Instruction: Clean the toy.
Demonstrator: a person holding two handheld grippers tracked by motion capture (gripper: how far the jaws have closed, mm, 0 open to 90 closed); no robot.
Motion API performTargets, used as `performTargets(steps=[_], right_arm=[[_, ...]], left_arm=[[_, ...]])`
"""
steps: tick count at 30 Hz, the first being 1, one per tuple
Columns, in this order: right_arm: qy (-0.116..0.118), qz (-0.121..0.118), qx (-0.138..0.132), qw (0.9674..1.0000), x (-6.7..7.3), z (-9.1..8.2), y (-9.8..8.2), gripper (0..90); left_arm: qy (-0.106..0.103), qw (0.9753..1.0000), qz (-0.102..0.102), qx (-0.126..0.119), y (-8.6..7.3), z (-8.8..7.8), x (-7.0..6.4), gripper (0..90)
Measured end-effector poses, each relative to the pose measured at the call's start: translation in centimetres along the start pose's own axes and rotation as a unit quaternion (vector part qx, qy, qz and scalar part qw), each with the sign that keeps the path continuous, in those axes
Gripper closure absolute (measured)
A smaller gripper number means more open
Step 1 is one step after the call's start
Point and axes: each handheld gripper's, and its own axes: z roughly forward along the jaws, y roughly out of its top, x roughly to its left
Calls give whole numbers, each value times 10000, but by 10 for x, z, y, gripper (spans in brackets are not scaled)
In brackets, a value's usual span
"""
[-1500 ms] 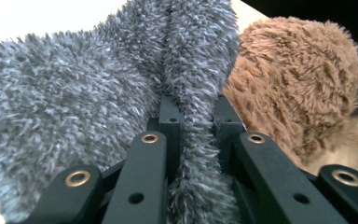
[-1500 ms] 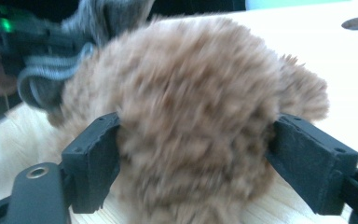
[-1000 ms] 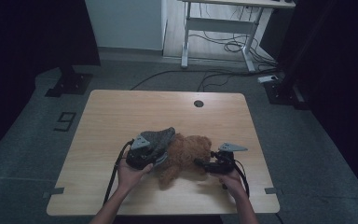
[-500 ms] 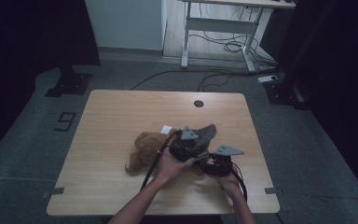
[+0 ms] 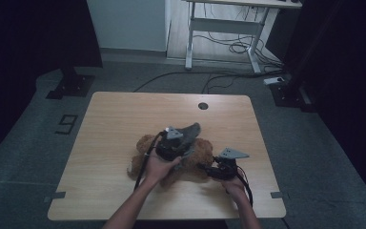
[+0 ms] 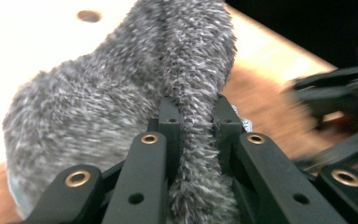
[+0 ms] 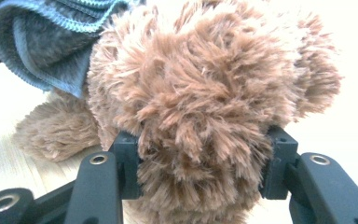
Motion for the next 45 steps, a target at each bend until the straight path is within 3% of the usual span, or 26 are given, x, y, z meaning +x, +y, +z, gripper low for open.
performTargets(steps=[1,2,3,5,8,12,18,23,27,28,31,32,34,39,42,44,45], right_arm=[[0,0,0,10000,0,0,0,461],[15,-1,-7,10000,0,0,0,461],[15,-1,-7,10000,0,0,0,461],[20,-2,5,10000,-1,0,0,461],[54,13,-9,10000,-2,-1,-1,460],[65,-4,-13,10000,-1,0,-1,459],[76,-30,-1,10000,0,0,-1,456],[97,11,-9,10000,-1,0,-2,455],[103,11,-6,9999,-2,0,-2,455],[117,43,2,9999,-2,0,-2,455],[120,85,-14,9999,-3,1,-2,454],[117,90,-14,9999,-3,1,-2,454],[132,143,-23,9998,-4,0,-3,454],[151,164,-38,9997,-6,0,-3,454],[147,165,-37,9997,-6,0,-3,453],[151,157,-34,9998,-6,0,-3,453],[151,157,-34,9998,-6,0,-3,453]], left_arm=[[-40,9999,-103,-21,-4,-3,7,781],[-99,9994,-300,-141,-11,-16,22,781],[-99,9994,-300,-141,-11,-16,22,781],[75,9990,-327,-292,-19,-33,34,781],[155,9980,-480,-373,-31,-50,50,780],[249,9969,-605,-433,-45,-62,61,780],[476,9968,-491,-414,-58,-70,64,781],[591,9954,-653,-377,-65,-75,73,781],[755,9948,-626,-284,-75,-78,76,782],[886,9939,-634,-173,-81,-77,79,782],[949,9929,-722,-12,-87,-74,85,783],[905,9927,-794,77,-93,-71,89,783],[654,9927,-1012,-63,-100,-69,93,783],[655,9937,-912,-60,-93,-75,90,781],[647,9938,-880,-226,-82,-84,86,780],[579,9948,-678,-495,-66,-94,74,780],[579,9948,-678,-495,-66,-94,74,780]])
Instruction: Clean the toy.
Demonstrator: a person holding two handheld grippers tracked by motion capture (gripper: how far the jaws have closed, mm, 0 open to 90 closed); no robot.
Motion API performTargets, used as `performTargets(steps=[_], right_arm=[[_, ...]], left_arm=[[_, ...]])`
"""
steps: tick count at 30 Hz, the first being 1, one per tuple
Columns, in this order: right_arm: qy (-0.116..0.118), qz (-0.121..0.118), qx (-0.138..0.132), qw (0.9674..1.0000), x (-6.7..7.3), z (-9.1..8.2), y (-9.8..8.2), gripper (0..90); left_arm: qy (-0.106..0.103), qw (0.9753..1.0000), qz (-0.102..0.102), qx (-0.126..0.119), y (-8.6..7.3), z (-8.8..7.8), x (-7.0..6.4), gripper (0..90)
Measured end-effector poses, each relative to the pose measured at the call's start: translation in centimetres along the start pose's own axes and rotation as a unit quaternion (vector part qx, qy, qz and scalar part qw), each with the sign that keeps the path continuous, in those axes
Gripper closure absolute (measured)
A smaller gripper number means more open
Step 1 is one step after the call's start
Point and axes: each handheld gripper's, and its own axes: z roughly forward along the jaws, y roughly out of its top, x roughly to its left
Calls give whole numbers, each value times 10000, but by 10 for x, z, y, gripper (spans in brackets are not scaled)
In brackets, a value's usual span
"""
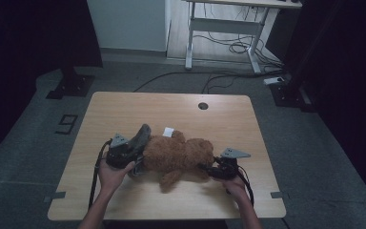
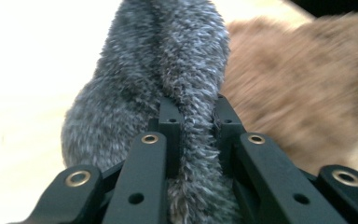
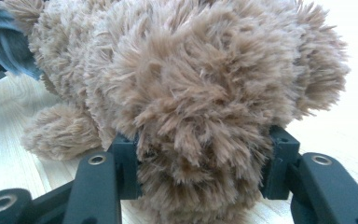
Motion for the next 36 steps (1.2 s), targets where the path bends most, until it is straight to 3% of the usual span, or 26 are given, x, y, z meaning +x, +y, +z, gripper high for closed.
performTargets(steps=[4,9,11,13,15,18,19,22,23,24,25,27,30,31,36], right_arm=[[-8,-6,6,10000,1,0,0,453],[-28,-1,-3,10000,2,1,1,452],[-30,-28,3,10000,2,1,1,452],[-20,-22,18,10000,2,1,1,451],[-22,-57,17,10000,2,1,1,451],[-38,-47,13,10000,3,1,1,452],[-47,-74,35,10000,4,0,0,452],[-62,-91,50,9999,4,0,0,452],[-63,-106,70,9999,4,0,0,452],[-63,-106,70,9999,4,0,0,452],[-53,-143,96,9998,5,2,0,452],[-62,-194,107,9997,7,4,0,451],[-81,-214,120,9997,9,5,1,451],[-76,-188,129,9997,8,4,0,451],[-64,-150,112,9998,6,4,0,452]], left_arm=[[-284,9989,297,-211,26,-2,-28,779],[-687,9954,638,-186,55,25,-73,778],[-882,9929,787,-135,65,41,-96,777],[-1004,9910,882,-54,72,58,-119,777],[-1131,9878,1053,177,77,80,-144,778],[-1027,9832,1442,455,78,107,-173,778],[-1067,9823,1426,584,76,116,-177,778],[-1006,9830,1308,806,63,131,-169,779],[-1093,9841,1174,762,59,131,-163,779],[-1093,9841,1174,762,59,131,-163,780],[-1185,9859,966,675,56,127,-154,781],[-1160,9862,979,659,56,124,-152,781],[-945,9877,1106,580,56,114,-147,781],[-780,9888,1157,530,57,107,-142,781],[-484,9914,1099,510,54,95,-122,781]])
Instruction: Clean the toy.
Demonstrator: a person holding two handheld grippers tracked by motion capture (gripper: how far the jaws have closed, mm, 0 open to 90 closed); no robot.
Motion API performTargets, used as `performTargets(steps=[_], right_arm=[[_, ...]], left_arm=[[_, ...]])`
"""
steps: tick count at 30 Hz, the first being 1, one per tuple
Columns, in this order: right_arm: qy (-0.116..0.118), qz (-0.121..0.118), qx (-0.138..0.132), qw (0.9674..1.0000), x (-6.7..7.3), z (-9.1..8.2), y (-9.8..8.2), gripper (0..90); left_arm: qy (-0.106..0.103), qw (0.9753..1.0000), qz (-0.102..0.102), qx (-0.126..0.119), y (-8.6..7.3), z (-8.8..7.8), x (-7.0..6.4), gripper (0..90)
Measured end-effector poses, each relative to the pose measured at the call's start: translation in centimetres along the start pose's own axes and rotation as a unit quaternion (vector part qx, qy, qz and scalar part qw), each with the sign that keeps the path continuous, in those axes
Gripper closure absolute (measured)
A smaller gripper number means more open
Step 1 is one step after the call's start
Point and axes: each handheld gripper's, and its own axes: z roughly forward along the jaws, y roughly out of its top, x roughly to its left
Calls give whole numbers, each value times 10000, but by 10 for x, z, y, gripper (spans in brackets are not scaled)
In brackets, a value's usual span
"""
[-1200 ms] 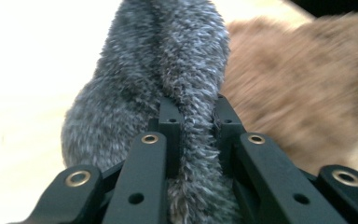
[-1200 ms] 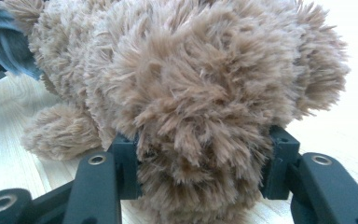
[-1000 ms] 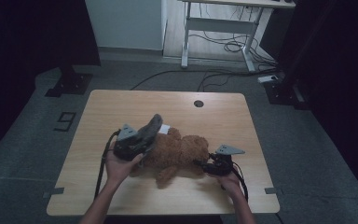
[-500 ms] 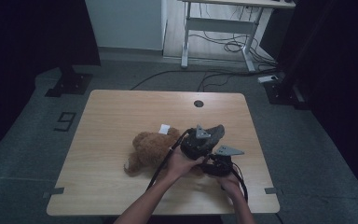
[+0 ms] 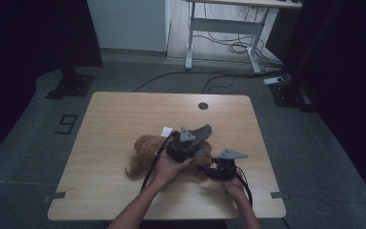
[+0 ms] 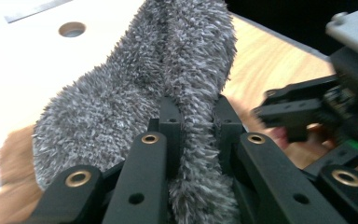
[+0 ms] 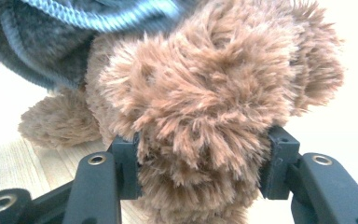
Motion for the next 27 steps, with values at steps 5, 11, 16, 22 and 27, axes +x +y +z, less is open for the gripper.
performTargets(steps=[5,11,16,22,27], right_arm=[[14,58,-13,10000,-3,-1,-1,452],[-6,81,13,10000,-2,-1,-1,451],[19,104,7,9999,-3,-1,-2,451],[21,105,1,9999,-3,-1,-2,449],[45,111,4,9999,-3,-1,-3,449]], left_arm=[[88,9996,-249,30,-22,-11,23,782],[181,9990,-383,-156,-36,-40,43,782],[264,9979,-539,-258,-51,-59,59,781],[321,9962,-729,-345,-67,-74,73,780],[494,9948,-827,-339,-78,-85,84,779]])
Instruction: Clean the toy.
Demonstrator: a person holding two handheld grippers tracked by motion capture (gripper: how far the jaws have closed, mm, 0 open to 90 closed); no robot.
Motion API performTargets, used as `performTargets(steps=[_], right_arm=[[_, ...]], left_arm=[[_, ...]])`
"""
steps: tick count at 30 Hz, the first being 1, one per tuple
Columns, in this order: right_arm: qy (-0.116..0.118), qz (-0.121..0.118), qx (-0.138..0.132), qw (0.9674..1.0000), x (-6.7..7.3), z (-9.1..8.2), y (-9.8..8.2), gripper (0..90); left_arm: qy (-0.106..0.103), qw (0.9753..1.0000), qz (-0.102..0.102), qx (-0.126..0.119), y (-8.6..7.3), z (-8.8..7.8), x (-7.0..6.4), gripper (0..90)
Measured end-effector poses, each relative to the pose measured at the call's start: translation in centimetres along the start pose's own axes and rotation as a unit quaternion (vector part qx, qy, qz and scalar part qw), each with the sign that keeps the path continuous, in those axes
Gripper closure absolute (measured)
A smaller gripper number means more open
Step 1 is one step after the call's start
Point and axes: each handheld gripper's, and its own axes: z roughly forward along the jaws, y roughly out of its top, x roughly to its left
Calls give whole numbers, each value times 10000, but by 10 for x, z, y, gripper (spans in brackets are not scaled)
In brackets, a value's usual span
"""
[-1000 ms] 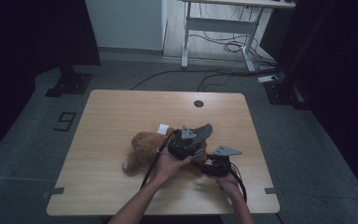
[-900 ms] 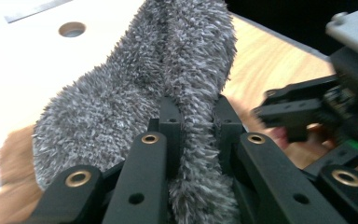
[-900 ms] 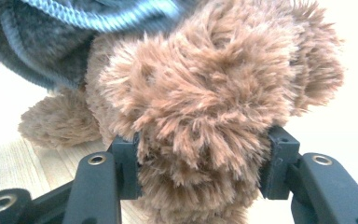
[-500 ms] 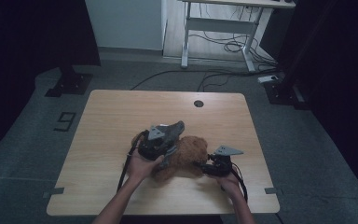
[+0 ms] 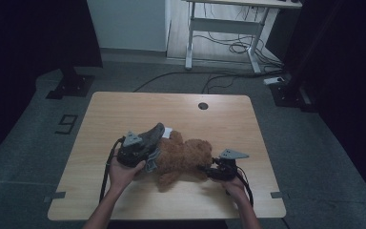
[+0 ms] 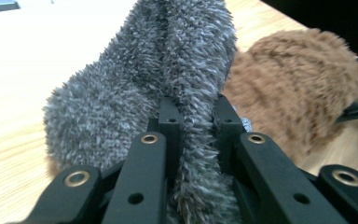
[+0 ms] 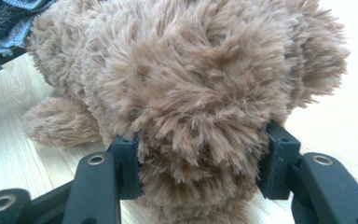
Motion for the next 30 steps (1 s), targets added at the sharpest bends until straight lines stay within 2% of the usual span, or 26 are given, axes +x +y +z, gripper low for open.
performTargets(steps=[4,5,9,10,11,13,14,17,19,23,27,30], right_arm=[[19,41,-15,10000,-1,0,-1,446],[19,41,-15,10000,-1,0,-1,446],[11,52,-16,10000,-1,0,-1,445],[-3,74,-16,10000,-2,0,-1,445],[-3,74,-16,10000,-2,0,-1,445],[-25,80,-26,10000,-2,1,-1,446],[-49,74,-24,10000,-2,1,-1,446],[-145,59,-41,9999,-1,4,1,451],[-341,20,-65,9994,-4,10,5,457],[-487,68,-121,9987,-11,13,8,458],[-436,87,-163,9989,-19,14,8,457],[-430,57,-146,9990,-20,14,8,456]], left_arm=[[137,9997,-193,19,-14,-6,14,780],[137,9997,-193,19,-14,-6,14,781],[334,9985,-299,309,-32,-5,26,781],[333,9980,-318,422,-37,-3,29,779],[273,9979,-397,437,-43,0,32,779],[52,9974,-660,285,-50,2,37,777],[39,9972,-705,261,-49,3,38,777],[128,9976,-597,318,-41,11,35,779],[239,9977,-528,346,-34,19,35,780],[192,9968,-678,371,-20,30,43,780],[210,9981,-521,236,0,20,42,777],[121,9989,-453,-20,23,10,38,775]])
